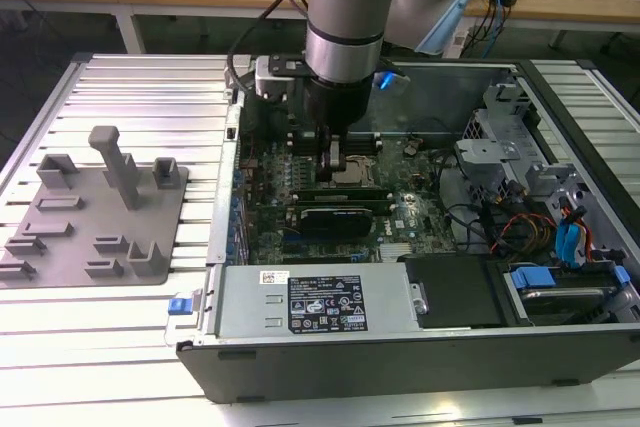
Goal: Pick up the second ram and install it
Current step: 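Press down the second ram until it locks into place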
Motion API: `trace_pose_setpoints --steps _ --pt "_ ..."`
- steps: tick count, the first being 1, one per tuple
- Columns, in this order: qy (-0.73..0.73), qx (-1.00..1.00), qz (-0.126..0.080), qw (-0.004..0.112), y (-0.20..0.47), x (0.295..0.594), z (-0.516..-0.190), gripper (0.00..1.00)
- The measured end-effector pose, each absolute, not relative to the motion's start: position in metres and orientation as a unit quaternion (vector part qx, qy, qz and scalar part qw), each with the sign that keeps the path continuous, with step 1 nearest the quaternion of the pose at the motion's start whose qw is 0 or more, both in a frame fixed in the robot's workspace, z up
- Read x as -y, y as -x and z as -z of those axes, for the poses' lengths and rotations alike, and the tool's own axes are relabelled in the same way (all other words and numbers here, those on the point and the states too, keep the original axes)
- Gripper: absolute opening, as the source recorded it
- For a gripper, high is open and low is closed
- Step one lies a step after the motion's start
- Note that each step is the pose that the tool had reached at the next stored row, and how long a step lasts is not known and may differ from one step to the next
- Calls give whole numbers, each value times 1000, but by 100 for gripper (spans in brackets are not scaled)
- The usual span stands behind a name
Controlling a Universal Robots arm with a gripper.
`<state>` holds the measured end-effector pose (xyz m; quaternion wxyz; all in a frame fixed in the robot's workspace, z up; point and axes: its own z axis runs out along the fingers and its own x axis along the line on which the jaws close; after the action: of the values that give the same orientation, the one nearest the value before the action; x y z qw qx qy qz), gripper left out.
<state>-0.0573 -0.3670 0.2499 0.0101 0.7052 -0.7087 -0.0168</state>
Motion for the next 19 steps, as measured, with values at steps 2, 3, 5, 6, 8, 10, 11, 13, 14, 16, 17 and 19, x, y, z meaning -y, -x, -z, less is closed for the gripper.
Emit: trace_pose_setpoints --steps 2,3,5,6,8,10,11,13,14,16,17,19 --pt "-705 709 17 10 57 367 -258 8" --pt "-705 709 17 10 57 367 -258 8" --pt "-705 709 17 10 52 367 -258 8" --pt "-705 709 17 10 49 367 -258 8" --pt "-705 709 18 11 40 367 -258 8" --pt "-705 709 19 12 32 367 -258 8" --pt "-705 709 20 12 29 367 -258 8" --pt "-705 709 22 15 18 367 -258 8" --pt "-705 709 23 15 15 367 -258 8" --pt "-705 709 23 15 14 367 -258 8" --pt "-705 709 23 15 14 367 -258 8" --pt "-705 709 23 15 14 367 -258 8"
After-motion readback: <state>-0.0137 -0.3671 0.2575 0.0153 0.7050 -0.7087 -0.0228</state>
